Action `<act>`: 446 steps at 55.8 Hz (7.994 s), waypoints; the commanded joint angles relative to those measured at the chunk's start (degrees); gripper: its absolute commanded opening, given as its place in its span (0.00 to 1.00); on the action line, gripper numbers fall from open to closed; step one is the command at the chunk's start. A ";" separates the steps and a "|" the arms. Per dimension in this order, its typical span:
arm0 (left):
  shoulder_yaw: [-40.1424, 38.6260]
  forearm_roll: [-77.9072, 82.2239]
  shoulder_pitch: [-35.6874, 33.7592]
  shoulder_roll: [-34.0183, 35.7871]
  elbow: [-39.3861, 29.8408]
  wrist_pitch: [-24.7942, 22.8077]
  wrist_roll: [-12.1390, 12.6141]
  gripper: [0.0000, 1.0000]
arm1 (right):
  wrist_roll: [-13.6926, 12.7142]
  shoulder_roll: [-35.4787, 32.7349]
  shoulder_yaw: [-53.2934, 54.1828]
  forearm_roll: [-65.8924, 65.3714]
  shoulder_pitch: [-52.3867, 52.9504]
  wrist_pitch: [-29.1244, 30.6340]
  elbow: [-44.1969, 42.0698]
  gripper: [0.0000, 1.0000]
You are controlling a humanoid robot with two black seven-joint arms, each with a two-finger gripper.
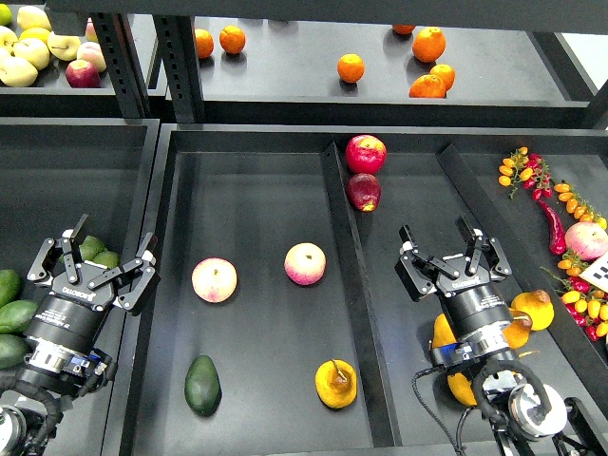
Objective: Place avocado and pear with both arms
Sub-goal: 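Move the left gripper out over the centre bin near the pink apple, then lower the open left gripper down onto the dark green avocado, then close the left gripper around the dark green avocado, then carry the avocado with the left gripper into the bin of avocados, then open the left gripper to release the avocado among the avocados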
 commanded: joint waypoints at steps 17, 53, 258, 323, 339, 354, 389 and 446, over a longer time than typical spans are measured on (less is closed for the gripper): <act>2.53 1.48 0.78 0.00 -0.01 0.00 0.09 0.99 | -0.08 0.00 0.86 0.01 -2.44 0.11 0.17 1.00; 2.97 -0.98 -0.27 0.00 2.36 0.00 0.88 1.00 | -0.17 0.00 0.16 0.01 -2.97 0.11 0.25 1.00; 103.43 42.96 -68.92 10.20 29.96 0.00 9.37 0.99 | -1.04 0.00 0.86 0.54 8.10 -10.08 0.52 1.00; 103.87 43.05 -66.63 6.86 33.21 0.00 9.37 0.68 | -1.04 0.00 0.86 0.63 9.51 -11.31 0.43 1.00; 103.25 42.18 -66.45 7.21 33.83 0.00 9.37 0.39 | -1.04 0.00 0.86 0.63 9.51 -11.31 0.43 1.00; 100.27 41.29 -68.04 8.96 33.04 0.00 9.37 0.35 | -1.04 0.00 0.78 0.63 9.51 -11.31 0.43 1.00; 91.39 41.29 -70.50 28.12 27.33 0.00 9.37 0.35 | -1.04 0.00 0.07 0.54 14.61 -14.13 0.08 1.00; 89.81 42.09 -64.70 39.29 32.69 0.00 9.37 0.37 | -1.13 0.00 -0.10 0.89 15.14 -14.13 0.17 1.00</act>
